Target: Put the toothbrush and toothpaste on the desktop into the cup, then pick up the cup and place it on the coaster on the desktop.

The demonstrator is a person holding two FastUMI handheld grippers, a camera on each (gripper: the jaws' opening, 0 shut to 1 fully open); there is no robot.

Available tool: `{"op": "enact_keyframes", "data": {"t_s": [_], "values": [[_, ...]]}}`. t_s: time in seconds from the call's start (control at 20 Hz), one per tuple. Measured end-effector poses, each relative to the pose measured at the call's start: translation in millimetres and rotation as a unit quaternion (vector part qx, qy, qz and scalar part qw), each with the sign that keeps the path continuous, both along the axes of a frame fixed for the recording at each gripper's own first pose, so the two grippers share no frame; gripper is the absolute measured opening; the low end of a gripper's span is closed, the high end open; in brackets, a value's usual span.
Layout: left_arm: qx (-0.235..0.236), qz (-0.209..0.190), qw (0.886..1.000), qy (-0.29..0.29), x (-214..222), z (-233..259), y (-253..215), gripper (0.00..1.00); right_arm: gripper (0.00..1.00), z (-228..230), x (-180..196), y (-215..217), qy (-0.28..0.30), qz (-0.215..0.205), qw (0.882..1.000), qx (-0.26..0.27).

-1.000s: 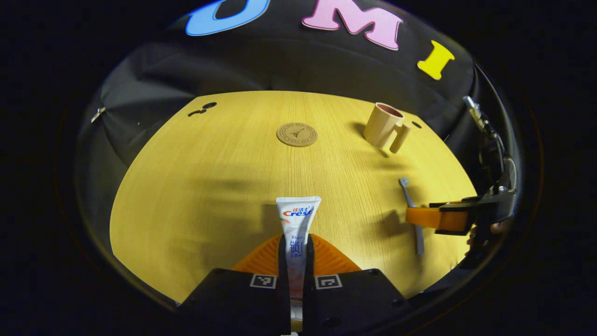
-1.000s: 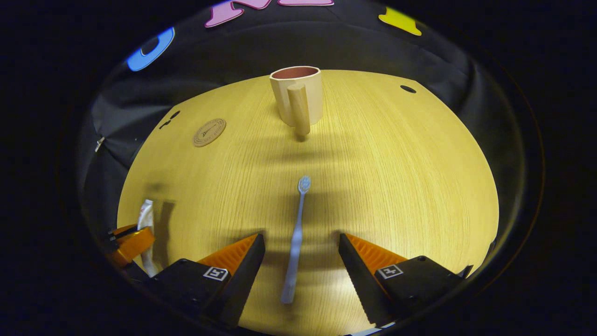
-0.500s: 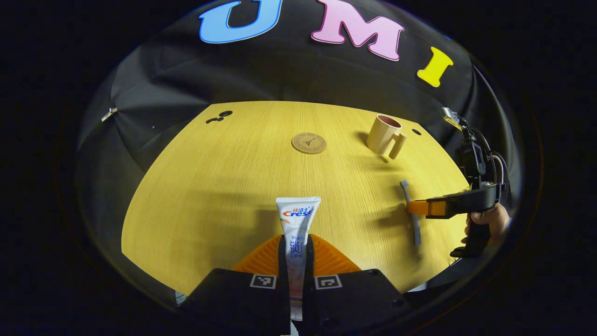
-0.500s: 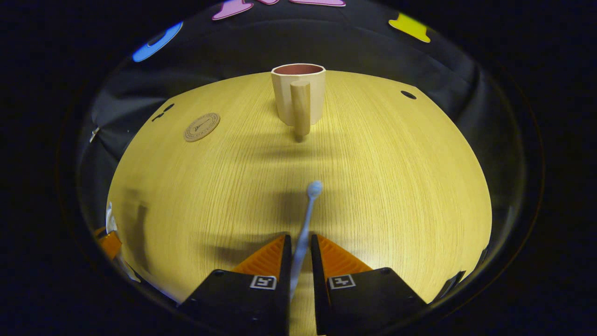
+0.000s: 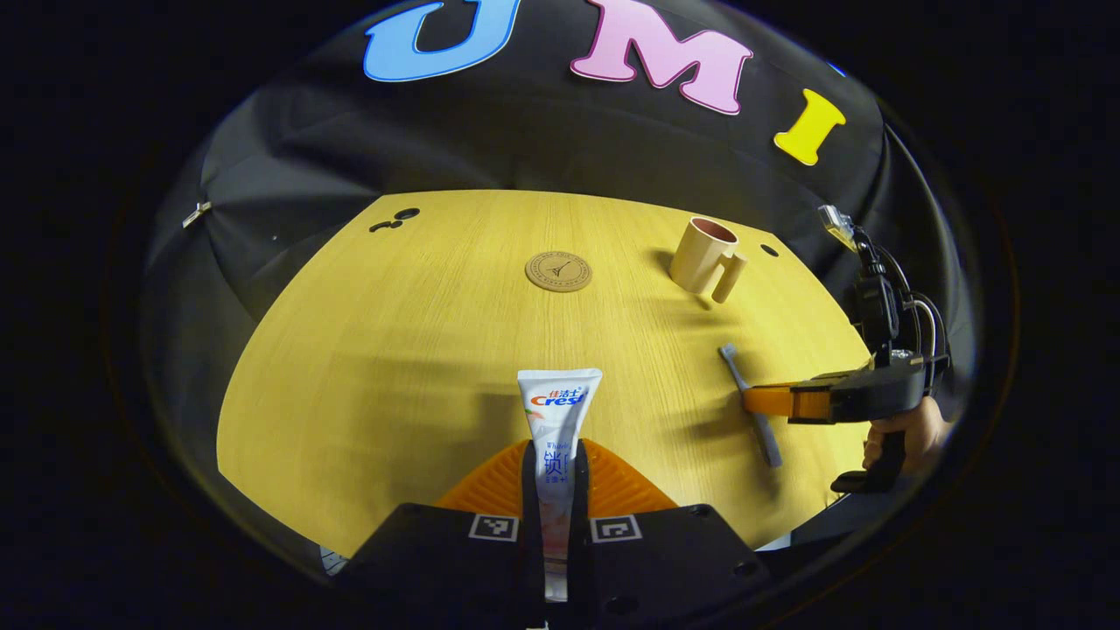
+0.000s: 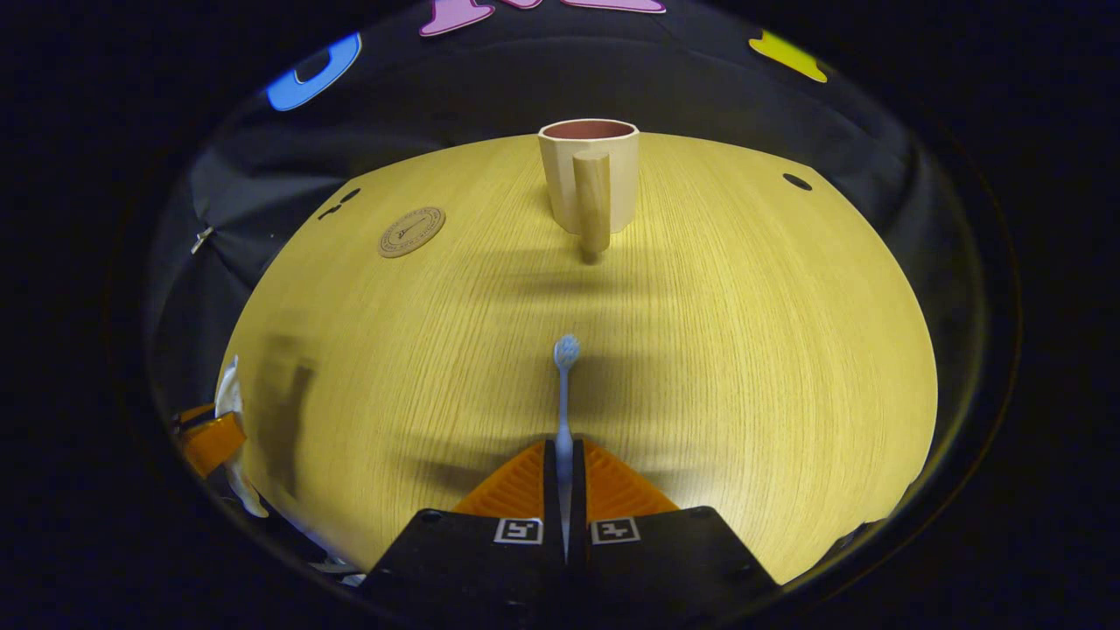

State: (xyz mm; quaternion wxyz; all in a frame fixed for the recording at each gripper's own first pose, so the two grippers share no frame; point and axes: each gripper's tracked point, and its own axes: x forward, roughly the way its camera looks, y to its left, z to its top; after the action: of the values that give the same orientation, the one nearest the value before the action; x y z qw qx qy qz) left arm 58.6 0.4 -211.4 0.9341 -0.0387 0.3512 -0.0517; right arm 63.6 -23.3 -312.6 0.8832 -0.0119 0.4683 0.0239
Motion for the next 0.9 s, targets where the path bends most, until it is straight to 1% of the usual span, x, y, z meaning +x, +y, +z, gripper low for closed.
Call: {"op": "enact_keyframes", "data": {"t_s": [0.25, 0.4, 0.65, 0.9], "values": [[-0.006, -0.011, 1.000, -0.022, 17.7, 25.2, -24.1, 0.16, 0.05, 23.6, 0.9, -12.2, -0.023, -0.001, 0.999, 0.025], [-0.027, -0.016, 0.998, -0.054, 36.2, 57.2, -45.6, 0.16, 0.05, 46.1, 1.2, -23.8, -0.044, 0.000, 0.998, 0.037], [-0.052, -0.033, 0.991, -0.119, 91.2, 125.7, -86.7, 0.16, 0.05, 85.8, 7.0, -48.2, -0.079, 0.003, 0.995, 0.053], [-0.072, -0.050, 0.979, -0.185, 161.9, 186.1, -136.0, 0.15, 0.05, 116.6, 23.5, -69.0, -0.108, -0.010, 0.991, 0.075]]}}
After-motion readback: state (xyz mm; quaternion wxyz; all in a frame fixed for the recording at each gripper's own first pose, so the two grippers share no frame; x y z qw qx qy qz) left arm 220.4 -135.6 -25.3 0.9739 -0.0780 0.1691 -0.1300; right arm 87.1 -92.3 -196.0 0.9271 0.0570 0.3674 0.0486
